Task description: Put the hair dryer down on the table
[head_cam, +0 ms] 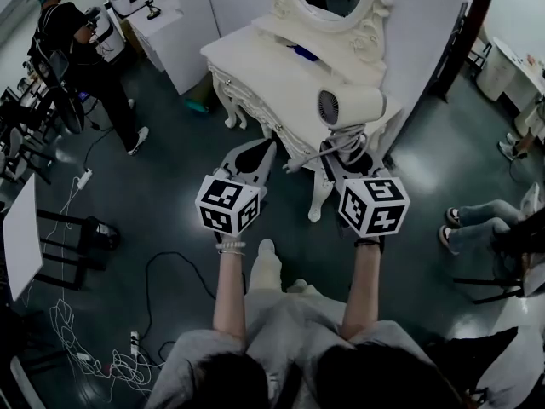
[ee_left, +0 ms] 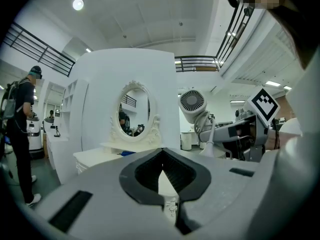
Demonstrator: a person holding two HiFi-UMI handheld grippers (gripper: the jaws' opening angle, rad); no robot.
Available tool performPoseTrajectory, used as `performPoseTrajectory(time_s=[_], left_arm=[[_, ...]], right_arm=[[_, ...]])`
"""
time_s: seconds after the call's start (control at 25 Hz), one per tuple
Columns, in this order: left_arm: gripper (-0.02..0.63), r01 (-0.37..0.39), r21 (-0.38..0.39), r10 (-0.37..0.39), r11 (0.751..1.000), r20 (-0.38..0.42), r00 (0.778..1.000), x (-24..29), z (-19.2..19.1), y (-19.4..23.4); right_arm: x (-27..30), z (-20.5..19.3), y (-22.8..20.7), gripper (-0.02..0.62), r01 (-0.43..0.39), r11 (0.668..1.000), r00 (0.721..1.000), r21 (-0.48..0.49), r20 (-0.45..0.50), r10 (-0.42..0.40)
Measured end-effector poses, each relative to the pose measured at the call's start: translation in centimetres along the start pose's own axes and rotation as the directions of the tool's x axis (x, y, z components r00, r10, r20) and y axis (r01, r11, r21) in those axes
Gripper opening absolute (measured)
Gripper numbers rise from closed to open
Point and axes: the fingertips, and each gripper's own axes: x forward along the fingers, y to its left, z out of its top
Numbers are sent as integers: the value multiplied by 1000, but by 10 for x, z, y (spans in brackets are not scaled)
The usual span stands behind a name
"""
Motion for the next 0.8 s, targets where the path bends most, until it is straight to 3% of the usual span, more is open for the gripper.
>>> performPoseTrajectory(time_s=[0.28, 0.8], left_arm=[[5, 4, -16, -4, 1000, -16, 1000, 22, -10, 23], [5, 38, -36, -39, 999, -17, 999, 94, -9, 116]], right_arm=[[34, -7, -22, 184, 24, 1000, 999, 14, -36, -23], [148, 3, -36, 184, 29, 1000, 996, -7, -89, -30]])
